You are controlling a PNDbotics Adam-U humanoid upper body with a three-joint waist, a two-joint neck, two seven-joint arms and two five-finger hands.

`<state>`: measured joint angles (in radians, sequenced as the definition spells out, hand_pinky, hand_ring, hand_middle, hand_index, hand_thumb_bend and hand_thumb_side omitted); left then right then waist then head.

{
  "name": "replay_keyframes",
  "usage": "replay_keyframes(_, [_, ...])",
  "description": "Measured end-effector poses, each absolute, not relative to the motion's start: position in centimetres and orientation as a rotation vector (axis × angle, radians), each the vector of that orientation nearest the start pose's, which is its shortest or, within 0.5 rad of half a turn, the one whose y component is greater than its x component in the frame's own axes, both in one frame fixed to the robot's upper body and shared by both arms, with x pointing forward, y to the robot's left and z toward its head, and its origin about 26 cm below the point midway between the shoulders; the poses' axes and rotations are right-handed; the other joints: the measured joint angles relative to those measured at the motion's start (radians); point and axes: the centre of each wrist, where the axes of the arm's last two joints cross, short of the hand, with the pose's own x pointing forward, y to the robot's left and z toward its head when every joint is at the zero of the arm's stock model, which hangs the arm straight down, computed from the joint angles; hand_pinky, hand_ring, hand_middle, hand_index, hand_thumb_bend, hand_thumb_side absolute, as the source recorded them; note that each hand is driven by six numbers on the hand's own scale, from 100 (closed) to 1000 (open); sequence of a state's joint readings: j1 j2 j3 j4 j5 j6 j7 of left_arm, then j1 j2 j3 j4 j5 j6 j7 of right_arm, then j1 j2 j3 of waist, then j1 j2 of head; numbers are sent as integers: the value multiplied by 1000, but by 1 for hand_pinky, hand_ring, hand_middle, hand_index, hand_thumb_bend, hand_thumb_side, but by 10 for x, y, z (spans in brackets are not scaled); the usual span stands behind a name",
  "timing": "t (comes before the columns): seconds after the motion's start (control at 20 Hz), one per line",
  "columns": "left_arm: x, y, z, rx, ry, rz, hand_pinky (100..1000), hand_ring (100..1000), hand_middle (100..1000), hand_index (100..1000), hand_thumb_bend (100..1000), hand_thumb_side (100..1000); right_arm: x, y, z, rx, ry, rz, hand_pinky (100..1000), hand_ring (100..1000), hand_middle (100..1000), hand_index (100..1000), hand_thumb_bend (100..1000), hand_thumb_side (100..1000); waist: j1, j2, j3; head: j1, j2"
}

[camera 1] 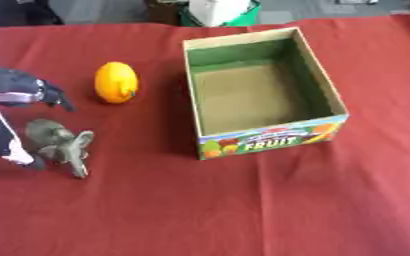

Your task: Pick up objects on the table and place them in the box.

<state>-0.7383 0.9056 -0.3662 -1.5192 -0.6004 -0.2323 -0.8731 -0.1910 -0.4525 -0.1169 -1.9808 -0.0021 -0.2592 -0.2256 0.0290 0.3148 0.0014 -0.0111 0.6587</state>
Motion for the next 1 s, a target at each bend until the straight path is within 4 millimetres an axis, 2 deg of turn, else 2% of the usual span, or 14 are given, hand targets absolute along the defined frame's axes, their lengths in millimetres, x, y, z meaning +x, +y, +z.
replay_keyframes(0.65, [390, 318, 253, 720, -1016, -2076, 774, 776, 743, 797, 488, 368, 287, -318, 190, -447, -2466, 172, 588, 696, 627, 765, 100, 1000, 0, 4, -1, 2, 0])
replay_keyframes(1.0, [392, 319, 247, 687, -1022, -2067, 743, 711, 660, 720, 302, 300, 287, -319, 191, -454, -2465, 164, 589, 696, 627, 765, 100, 1000, -1, 5, -1, 5, 0])
